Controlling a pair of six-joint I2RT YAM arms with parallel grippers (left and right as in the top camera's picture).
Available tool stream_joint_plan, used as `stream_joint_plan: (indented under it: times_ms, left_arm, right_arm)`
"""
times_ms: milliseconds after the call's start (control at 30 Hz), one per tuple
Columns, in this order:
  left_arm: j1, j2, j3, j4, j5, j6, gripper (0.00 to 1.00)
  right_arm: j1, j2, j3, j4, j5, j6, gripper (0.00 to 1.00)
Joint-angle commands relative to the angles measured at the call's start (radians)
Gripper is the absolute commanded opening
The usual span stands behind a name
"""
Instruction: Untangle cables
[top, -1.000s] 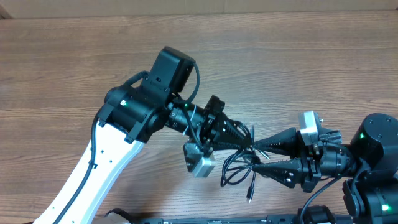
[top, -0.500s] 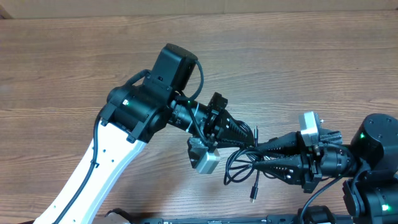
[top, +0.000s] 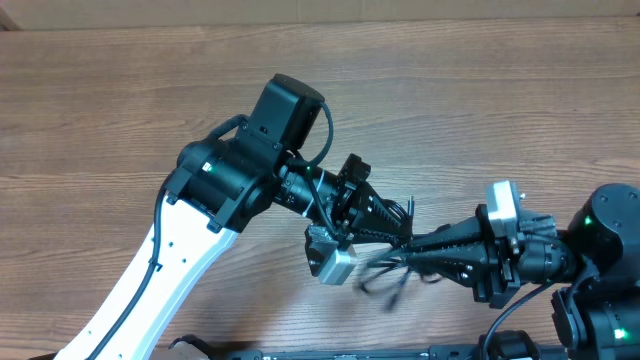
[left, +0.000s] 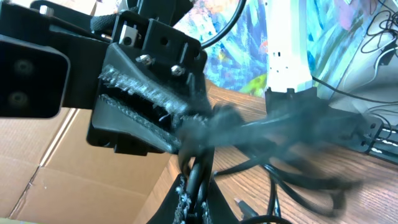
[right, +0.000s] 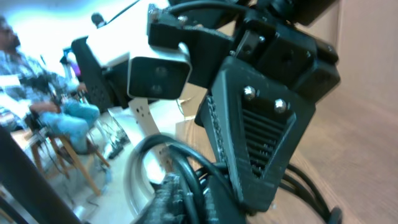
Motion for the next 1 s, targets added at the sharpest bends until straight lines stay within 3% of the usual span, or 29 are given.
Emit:
stream_joint_plan:
  times_ms: [0, 333, 733, 967]
  left_arm:
    - [-0.007, 0.008, 0.017, -0.002, 0.038, -0.014, 0.04]
    - [-0.007, 0.008, 0.017, 0.01, 0.038, -0.015, 0.04]
    - [-0.007, 0.008, 0.017, -0.022, 0.042, -0.086, 0.04]
    - [-0.014, 0.008, 0.017, -0.099, 0.042, -0.086, 0.04]
  right_arm:
    - [-0.002, -0.004, 0.007, 0.005, -0.003, 0.001, 0.04]
    - [-0.002, -0.004, 0.007, -0.014, 0.008, 0.008, 0.04]
    - [-0.002, -0.004, 0.007, -0.006, 0.232, 0.008, 0.04]
    - [-0.002, -0.004, 0.007, 0.074, 0.261, 0.009, 0.04]
